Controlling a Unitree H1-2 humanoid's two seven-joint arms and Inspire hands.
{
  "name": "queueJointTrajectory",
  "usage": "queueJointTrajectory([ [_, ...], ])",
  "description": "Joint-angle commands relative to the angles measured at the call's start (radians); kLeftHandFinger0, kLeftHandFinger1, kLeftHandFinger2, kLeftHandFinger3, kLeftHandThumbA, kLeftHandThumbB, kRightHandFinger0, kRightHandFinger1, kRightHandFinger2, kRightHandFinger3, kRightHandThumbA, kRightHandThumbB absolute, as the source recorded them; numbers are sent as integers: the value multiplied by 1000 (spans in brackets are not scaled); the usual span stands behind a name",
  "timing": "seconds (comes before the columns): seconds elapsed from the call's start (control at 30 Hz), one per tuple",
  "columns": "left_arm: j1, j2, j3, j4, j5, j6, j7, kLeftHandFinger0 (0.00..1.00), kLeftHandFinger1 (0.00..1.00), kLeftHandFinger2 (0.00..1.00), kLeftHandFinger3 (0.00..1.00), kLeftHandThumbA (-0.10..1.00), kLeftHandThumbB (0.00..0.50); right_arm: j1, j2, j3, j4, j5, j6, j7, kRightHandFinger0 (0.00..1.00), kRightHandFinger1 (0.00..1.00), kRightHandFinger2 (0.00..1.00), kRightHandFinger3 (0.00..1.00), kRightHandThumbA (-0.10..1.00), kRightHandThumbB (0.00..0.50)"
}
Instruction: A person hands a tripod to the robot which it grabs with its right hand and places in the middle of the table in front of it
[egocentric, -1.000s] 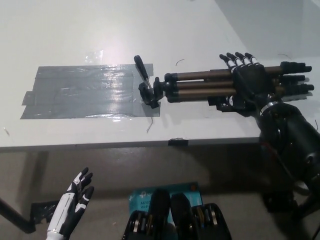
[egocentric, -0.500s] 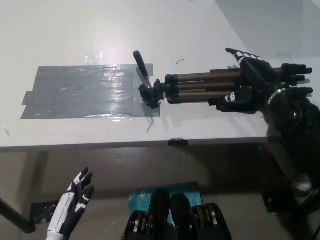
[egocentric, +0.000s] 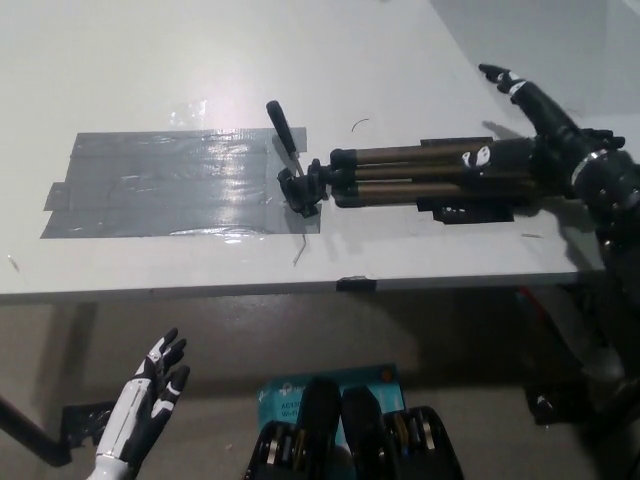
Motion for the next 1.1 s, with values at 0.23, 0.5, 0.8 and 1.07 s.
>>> queueJointTrajectory([
  [0.23,-95,34,-18,-23,-2,10,-45,976,1000,1000,1000,863,293,229,-291,-475,-1315,1138,-1,-40,1000,1000,1000,1000,997,500],
  [0.5,-111,35,-20,-3,1,9,-46,984,1000,1000,1000,865,282,705,-32,-221,-1531,846,-195,-155,1000,1000,1000,1000,902,489],
  [0.8,-118,32,-24,9,-4,6,-51,982,1000,1000,1000,848,285,827,231,-117,-1265,341,-261,-119,1000,1000,1000,1000,1000,496],
  [1.07,-99,32,-27,7,-8,-4,-54,984,1000,1000,1000,846,290,840,330,-141,-934,411,-272,-64,1000,1000,1000,1000,971,317],
])
